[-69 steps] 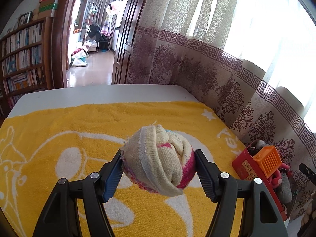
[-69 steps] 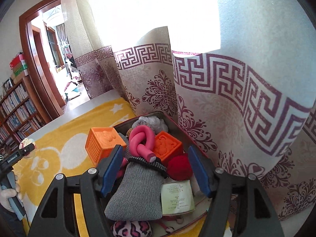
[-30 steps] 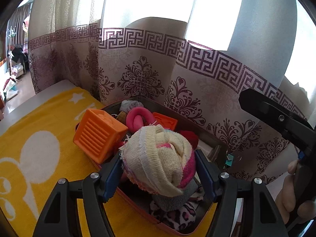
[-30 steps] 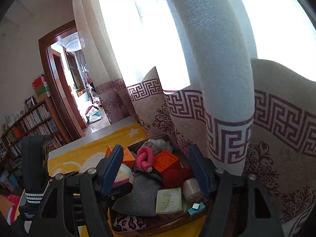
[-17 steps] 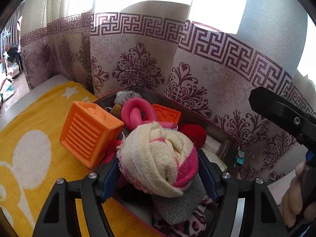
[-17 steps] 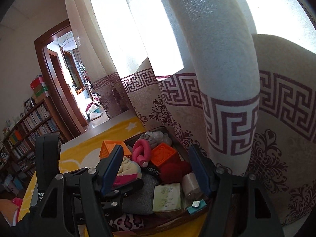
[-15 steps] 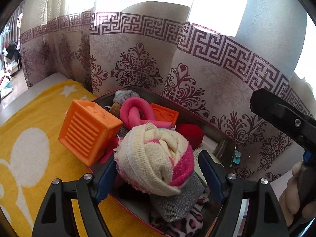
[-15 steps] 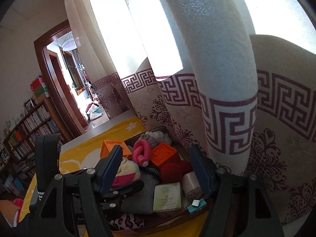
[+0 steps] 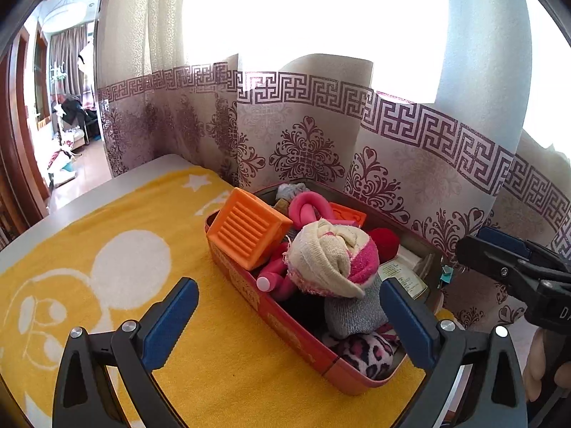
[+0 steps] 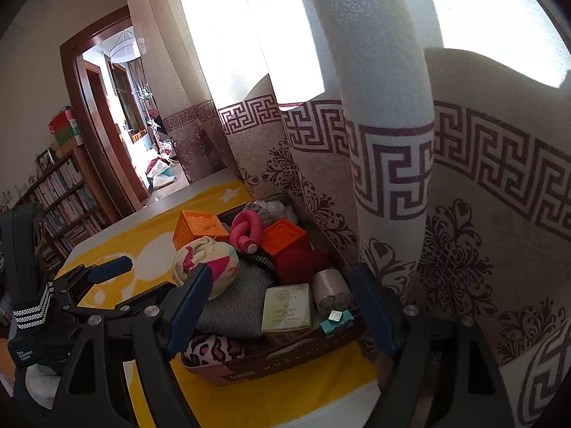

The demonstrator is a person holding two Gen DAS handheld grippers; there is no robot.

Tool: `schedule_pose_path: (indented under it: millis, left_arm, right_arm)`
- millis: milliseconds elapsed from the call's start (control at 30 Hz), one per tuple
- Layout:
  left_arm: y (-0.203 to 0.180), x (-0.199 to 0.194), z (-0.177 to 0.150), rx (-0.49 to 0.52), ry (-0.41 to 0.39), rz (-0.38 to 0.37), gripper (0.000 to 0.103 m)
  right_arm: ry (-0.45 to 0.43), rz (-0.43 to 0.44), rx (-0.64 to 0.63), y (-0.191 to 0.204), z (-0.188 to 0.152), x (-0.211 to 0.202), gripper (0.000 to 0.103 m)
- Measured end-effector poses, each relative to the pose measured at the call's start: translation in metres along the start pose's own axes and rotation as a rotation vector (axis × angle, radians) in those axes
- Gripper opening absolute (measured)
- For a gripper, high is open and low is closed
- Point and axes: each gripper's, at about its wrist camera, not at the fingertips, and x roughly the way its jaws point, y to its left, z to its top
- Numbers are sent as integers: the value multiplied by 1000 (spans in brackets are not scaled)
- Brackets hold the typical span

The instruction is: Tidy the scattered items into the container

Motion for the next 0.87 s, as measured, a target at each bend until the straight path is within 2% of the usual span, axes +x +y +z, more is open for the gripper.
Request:
schedule_pose_path:
  millis: [167,333,500,667,867]
  left_arm:
    - [10,-7,-9,-99,42,39,102]
    - [7,-9,-15,-123,95,53,102]
    - [-5,-20,-13,-103,70,25,102]
    - [-19,-27,-12,-23,25,85,102]
    - [-28,-29,-14,38,5,102,103]
  right_arm:
    - [58,-33,-38,2,-16,3,83]
    - [87,-45,-51,3,-27,2,83]
    - [89,-39,-60,6,-30,-1,83]
    - [82,-36,-58,5,-32,-4,83]
    - [95,-35,-51,4,-34,0,82]
